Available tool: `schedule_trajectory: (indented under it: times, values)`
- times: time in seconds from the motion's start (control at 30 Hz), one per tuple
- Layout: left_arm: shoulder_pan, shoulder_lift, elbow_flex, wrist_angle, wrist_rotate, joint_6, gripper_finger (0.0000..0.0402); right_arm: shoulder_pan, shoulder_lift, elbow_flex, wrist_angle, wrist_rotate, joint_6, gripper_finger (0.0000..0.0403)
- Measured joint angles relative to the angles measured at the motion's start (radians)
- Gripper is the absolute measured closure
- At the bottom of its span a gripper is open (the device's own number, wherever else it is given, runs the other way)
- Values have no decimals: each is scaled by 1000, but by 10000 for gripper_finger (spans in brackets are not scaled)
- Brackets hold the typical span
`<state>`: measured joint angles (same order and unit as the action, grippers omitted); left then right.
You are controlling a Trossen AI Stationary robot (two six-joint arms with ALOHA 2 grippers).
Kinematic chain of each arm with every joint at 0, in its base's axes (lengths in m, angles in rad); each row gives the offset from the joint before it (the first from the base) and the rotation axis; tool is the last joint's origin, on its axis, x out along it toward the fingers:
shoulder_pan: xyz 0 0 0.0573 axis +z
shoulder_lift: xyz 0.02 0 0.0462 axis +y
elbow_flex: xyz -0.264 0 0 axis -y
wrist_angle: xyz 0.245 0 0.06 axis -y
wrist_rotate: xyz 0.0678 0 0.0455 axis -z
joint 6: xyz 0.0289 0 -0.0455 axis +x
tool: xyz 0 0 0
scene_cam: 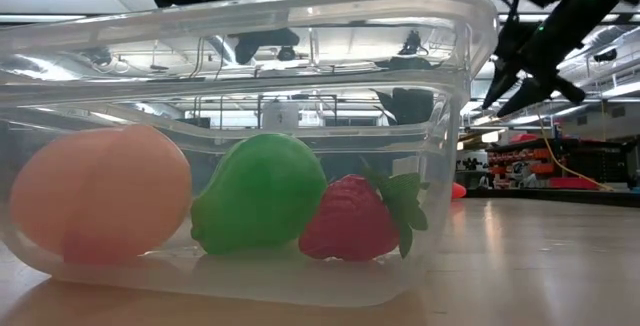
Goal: Pick and placing Produce into tupperware
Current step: Put the orange carrot into the transparent bin
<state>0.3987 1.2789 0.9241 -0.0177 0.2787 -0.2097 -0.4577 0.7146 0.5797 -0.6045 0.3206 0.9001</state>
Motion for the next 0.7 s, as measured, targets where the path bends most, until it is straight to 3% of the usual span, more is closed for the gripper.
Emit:
schedule_trajectory:
  times: [0.23, 0.5, 0.7]
  values:
    - [9, 0, 0, -6, 0, 13, 383, -240, 103, 0, 113, -212, -187, 300]
    - [13, 0, 0, -17, 0, 13, 370, -428, 205, 0, 141, -436, -416, 306]
    - [13, 0, 0, -17, -7, -2, 378, -499, 218, 0, 127, -469, -572, 309]
